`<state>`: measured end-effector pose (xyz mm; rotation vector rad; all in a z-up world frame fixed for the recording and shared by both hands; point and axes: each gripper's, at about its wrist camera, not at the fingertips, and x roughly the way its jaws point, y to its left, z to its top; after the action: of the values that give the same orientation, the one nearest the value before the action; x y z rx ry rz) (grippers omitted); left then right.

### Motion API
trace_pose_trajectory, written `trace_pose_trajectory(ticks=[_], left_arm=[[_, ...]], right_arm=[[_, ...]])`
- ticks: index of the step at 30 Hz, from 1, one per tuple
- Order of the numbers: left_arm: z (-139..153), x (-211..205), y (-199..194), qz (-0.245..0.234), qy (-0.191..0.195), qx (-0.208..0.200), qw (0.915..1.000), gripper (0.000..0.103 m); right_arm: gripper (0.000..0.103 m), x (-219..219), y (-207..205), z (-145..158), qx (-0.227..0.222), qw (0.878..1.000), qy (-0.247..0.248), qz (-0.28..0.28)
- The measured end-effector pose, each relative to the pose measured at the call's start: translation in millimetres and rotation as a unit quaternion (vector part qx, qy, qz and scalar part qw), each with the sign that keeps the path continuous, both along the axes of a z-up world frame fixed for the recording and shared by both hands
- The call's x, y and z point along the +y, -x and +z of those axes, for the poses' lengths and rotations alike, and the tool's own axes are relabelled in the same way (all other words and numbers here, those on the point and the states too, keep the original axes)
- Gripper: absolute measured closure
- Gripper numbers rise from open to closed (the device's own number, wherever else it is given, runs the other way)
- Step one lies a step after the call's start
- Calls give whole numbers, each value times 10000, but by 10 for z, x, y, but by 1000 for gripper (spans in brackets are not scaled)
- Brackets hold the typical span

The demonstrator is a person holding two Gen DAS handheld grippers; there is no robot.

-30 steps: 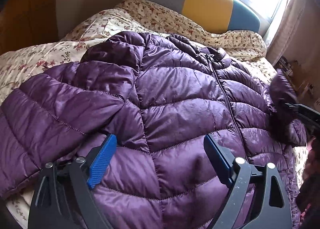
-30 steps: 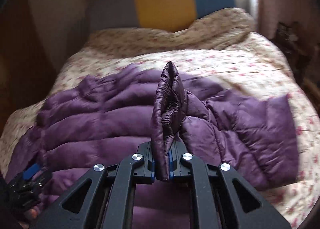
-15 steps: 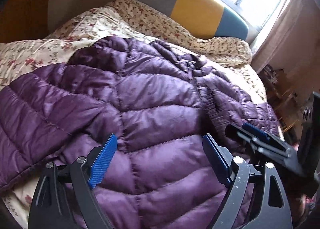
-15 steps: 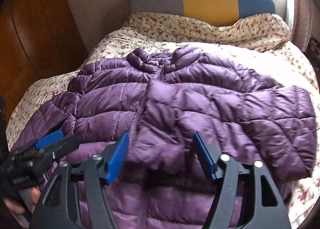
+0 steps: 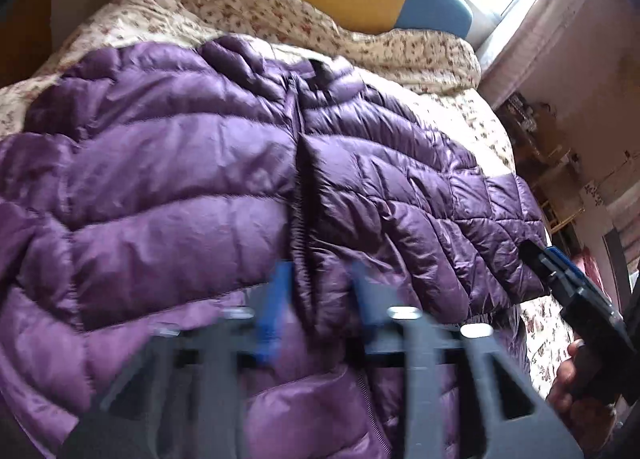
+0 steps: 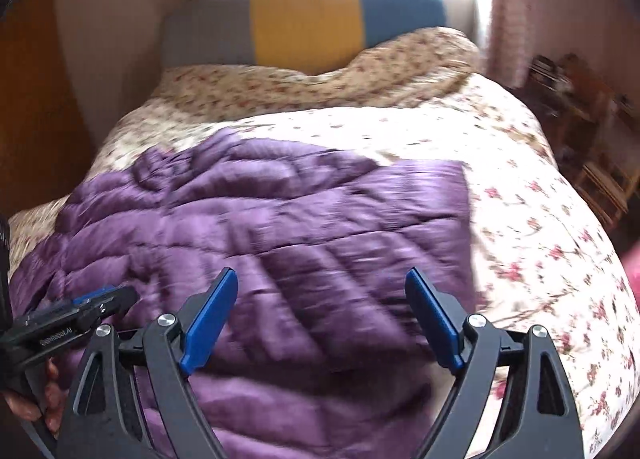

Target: Fold large clothes

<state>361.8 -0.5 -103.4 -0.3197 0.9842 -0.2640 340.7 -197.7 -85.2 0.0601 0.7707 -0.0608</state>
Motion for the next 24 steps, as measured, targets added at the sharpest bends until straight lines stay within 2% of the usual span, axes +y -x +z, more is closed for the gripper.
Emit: trace_pose_trajectory(ticks=[2,9,17,24], left_arm=[[9,10,9,69,8,-99,9999,97],[128,320,83,411,38,-354,9985,98],[153,643,134,700,-206,-434,9964,98],[3,785,152,809,-319,-318,9957,98]], right_arm=[[17,-133,-15,10,-38,9998,-25,-191],[16,-419,-94,-5,-80,9979,-272,-576],[16,-137,-382,-275,285,9991,-127,-298],[13,97,-532,-564,521,9985,12,-182]])
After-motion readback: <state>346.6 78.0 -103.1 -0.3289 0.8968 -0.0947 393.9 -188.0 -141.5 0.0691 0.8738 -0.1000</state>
